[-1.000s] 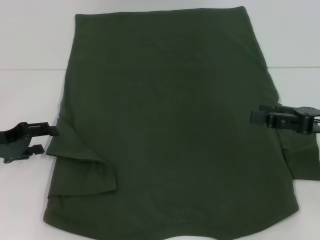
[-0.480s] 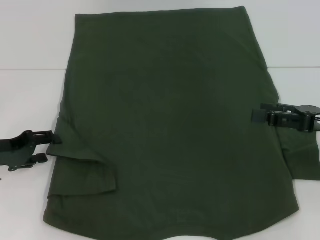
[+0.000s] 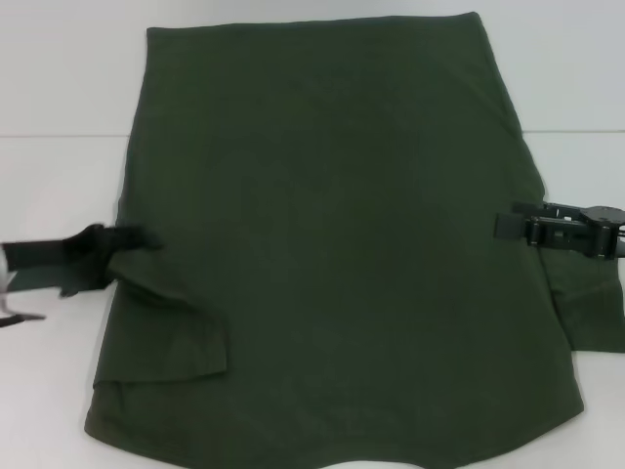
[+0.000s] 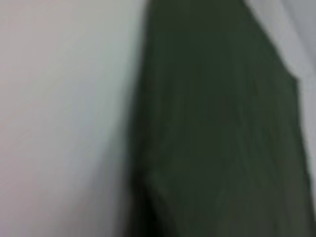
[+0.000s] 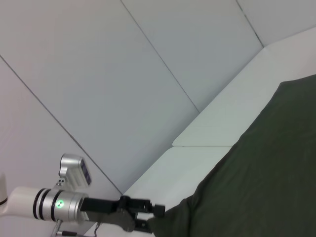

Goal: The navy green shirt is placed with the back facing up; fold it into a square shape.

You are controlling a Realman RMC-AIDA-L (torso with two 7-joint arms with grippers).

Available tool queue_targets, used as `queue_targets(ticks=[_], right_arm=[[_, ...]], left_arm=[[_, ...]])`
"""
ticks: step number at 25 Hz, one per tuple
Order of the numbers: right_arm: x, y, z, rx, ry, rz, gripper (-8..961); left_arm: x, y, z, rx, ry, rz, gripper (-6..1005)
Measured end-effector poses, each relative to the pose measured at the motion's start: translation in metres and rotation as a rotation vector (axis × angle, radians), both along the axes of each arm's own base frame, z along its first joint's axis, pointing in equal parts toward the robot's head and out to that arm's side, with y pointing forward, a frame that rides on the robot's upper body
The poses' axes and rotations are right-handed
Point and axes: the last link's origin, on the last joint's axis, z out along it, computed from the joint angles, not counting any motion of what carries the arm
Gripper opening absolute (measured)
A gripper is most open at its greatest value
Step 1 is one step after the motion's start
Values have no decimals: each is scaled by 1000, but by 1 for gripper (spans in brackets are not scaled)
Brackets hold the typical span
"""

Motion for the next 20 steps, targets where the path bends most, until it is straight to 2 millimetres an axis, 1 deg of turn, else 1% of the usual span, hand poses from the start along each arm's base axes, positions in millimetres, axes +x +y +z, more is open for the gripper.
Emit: queue_targets(ticks=[2, 5, 6, 7, 10, 13, 15, 17, 18, 20], right_arm=[[1, 0, 0, 2, 1, -2, 909], [1, 0, 0, 3, 2, -4, 909], [1, -1, 0, 3, 3, -4, 909], [1, -1, 0, 3, 3, -4, 909], [2, -1, 1, 1, 2, -5, 909], [9, -5, 6, -14, -4, -33, 909], [16, -10, 14, -26, -3, -66, 909], [23, -13, 23, -30, -2, -98, 909], [27, -15, 30, -31, -4, -120, 908], [34, -16, 44, -39, -10, -172, 908]], left_arm=[[16, 5, -3, 4, -43, -81, 731], [36, 4, -1, 13, -117, -208, 732], [38, 4, 0, 16, -127, -222, 732], [40, 2, 2, 20, -143, -239, 732], [31, -5, 8, 14, -123, -251, 730], [30, -19, 12, 0, -84, -401, 729], [34, -34, 15, 20, -63, -598, 729], [39, -45, 15, 64, -52, -735, 728], [40, -49, 15, 99, -40, -780, 727], [40, -51, 14, 136, -26, -800, 727]])
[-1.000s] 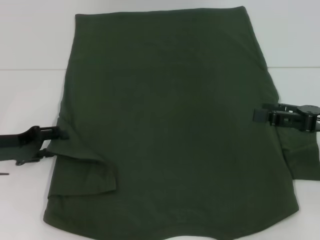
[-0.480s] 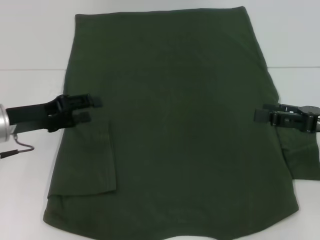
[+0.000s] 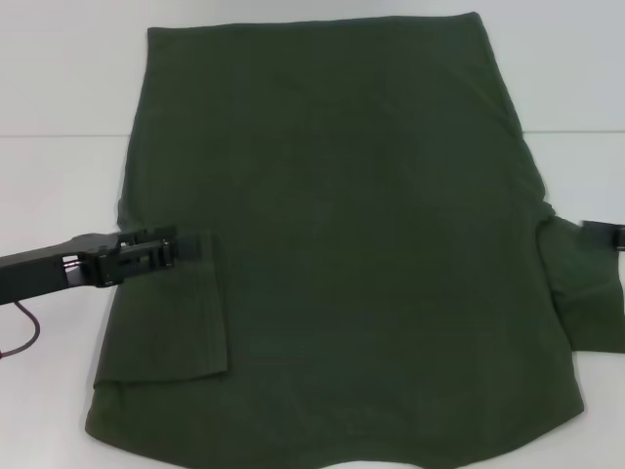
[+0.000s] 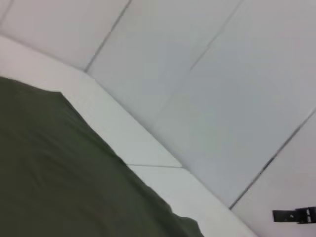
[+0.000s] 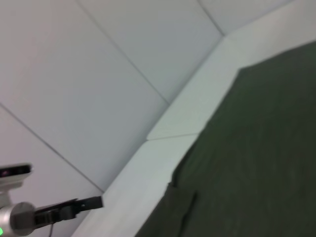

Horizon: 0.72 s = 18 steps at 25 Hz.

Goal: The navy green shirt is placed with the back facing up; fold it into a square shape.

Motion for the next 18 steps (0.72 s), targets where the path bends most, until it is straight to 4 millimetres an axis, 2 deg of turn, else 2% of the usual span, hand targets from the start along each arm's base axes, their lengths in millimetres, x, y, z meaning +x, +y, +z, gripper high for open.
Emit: queue_targets(ticks=[3, 5, 9, 13, 18], right_arm=[[11, -2, 17, -27, -2, -102, 908], [26, -7, 29, -18, 13, -226, 908], [42, -16, 40, 22, 54, -322, 908], [57, -29, 51, 51, 94, -382, 908], [63, -28, 55, 60, 70, -383, 908]], left_arm=[[-1, 1, -1, 13, 3, 12, 726], [0, 2, -2, 8, 4, 12, 725], [1, 3, -4, 13, -2, 16, 723], [2, 3, -7, 13, 0, 12, 723], [3, 4, -10, 25, 15, -2, 723]])
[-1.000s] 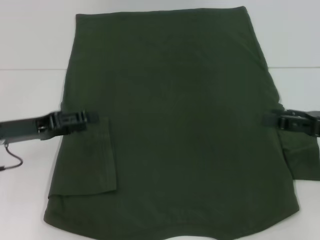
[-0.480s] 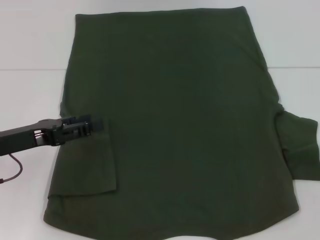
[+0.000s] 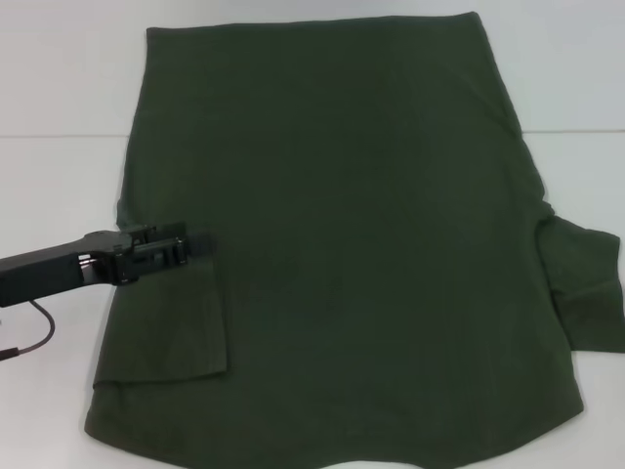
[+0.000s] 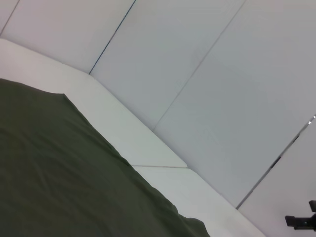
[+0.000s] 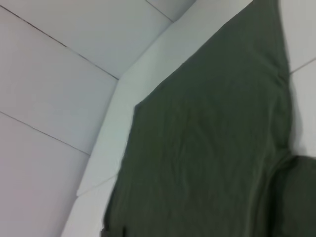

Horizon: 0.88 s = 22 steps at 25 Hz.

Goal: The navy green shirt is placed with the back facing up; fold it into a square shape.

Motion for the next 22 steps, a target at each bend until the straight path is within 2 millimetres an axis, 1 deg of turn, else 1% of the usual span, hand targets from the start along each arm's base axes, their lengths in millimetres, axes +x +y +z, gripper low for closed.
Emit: queue_targets(ticks=[5, 8, 12, 16, 22], right_arm=[[4, 8, -3, -8, -54, -9, 908], [4, 14, -3, -11, -39, -44, 908], [-1, 25, 0, -26, 9, -119, 908], [-7, 38, 1, -69, 18, -186, 908], [-16, 64, -12, -147, -47, -305, 908]], left_arm=[[1, -1, -3, 11, 11, -23, 723], [1, -1, -4, 13, 11, -27, 723], [1, -2, -4, 19, 16, -36, 723], [1, -3, -6, 29, 25, -54, 723], [2, -4, -10, 35, 32, -72, 724]])
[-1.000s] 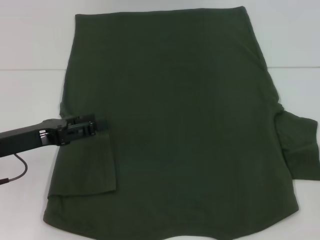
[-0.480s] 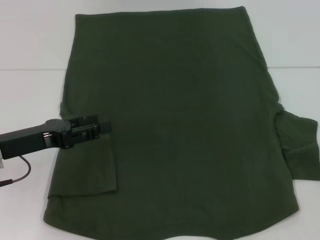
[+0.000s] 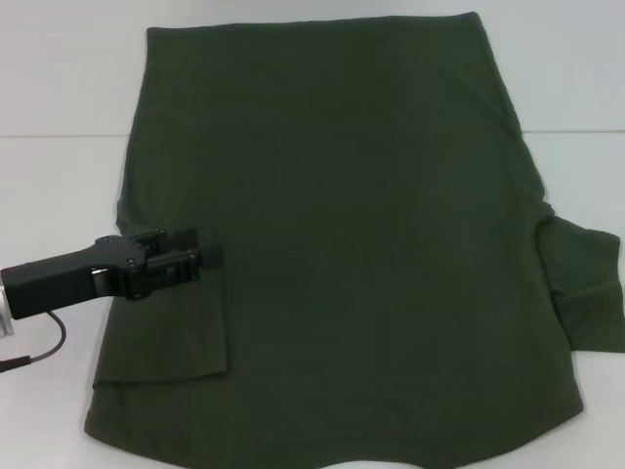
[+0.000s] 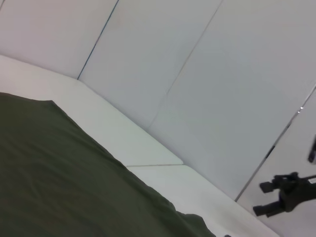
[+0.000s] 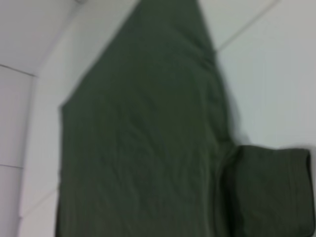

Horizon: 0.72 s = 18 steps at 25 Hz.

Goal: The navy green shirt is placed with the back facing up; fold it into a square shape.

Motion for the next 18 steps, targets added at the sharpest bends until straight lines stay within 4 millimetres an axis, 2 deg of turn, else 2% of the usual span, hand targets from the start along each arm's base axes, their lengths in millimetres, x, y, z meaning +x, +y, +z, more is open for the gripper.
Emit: queue_targets(ticks=[7, 12, 18], right_arm=[[-19, 25, -14, -66, -49, -40, 907], [-14, 27, -39, -143, -99, -85, 907], [-5, 26, -52, -153, -157, -102, 907]], left_arm=[[2, -1, -5, -6, -6, -4, 724], [5, 0, -6, -3, -4, -17, 724], [6, 1, -6, 0, -9, -22, 724]])
